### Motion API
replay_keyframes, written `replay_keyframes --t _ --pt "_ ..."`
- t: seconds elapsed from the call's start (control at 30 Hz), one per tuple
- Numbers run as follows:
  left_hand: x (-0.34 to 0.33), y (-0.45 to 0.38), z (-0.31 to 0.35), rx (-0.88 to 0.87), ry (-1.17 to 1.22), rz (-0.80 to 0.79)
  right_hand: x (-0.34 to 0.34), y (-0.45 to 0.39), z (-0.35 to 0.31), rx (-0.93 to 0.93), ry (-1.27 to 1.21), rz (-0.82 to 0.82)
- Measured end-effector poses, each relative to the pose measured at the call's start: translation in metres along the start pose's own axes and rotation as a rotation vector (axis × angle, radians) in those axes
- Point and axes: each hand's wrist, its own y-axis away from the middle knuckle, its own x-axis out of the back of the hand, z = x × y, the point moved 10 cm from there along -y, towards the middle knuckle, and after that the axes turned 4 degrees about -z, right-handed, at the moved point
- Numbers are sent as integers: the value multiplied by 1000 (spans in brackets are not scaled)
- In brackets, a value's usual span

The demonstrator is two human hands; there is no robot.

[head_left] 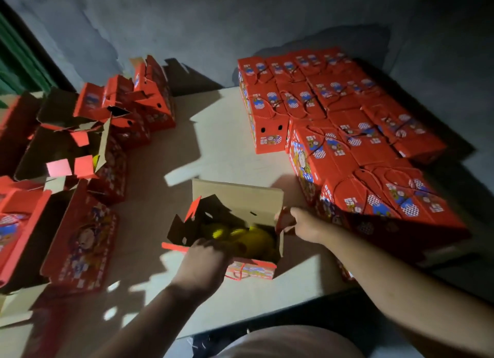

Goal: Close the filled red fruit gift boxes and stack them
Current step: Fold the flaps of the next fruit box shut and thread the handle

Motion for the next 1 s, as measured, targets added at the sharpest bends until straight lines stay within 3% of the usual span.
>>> replay_keyframes --t 0.4,0.6,0.7,0.87,1.0 --pt "-8 10 16 169 27 43 -9 3 5 71 -365 -29" --pt "-7 10 33 186 -34 56 -25 3 0 135 -510 76" --pt "2 21 28 201 112 144 -35 4 3 138 -492 143" --pt "12 61 -33 494 318 228 -44 8 4 172 -453 187" --pt "16 94 -87 763 330 289 -48 12 2 222 -395 142"
